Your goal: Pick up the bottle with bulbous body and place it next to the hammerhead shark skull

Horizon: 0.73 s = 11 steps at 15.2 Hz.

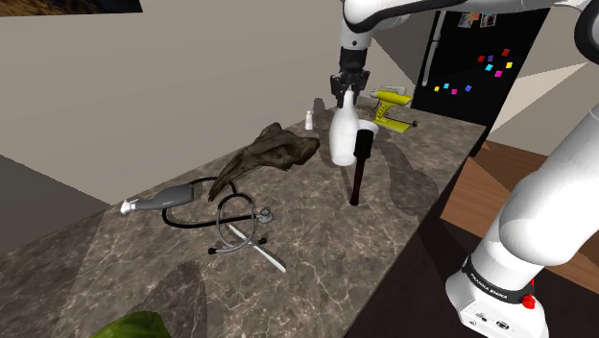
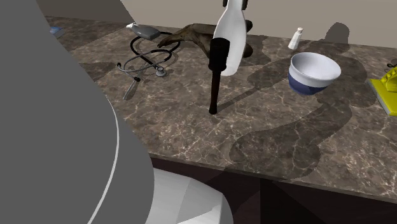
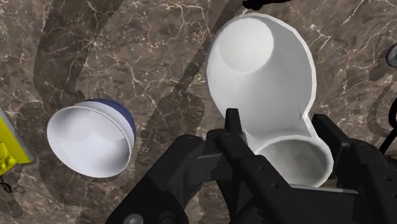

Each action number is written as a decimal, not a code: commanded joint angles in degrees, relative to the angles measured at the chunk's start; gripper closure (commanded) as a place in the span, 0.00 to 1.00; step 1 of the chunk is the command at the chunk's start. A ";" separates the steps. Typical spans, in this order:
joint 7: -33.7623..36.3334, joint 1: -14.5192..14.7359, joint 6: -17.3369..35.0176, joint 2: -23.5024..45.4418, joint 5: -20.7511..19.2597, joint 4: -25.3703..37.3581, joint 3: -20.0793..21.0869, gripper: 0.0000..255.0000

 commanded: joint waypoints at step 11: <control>-0.02 -0.09 9.20 0.39 -0.03 -8.75 -0.13 1.00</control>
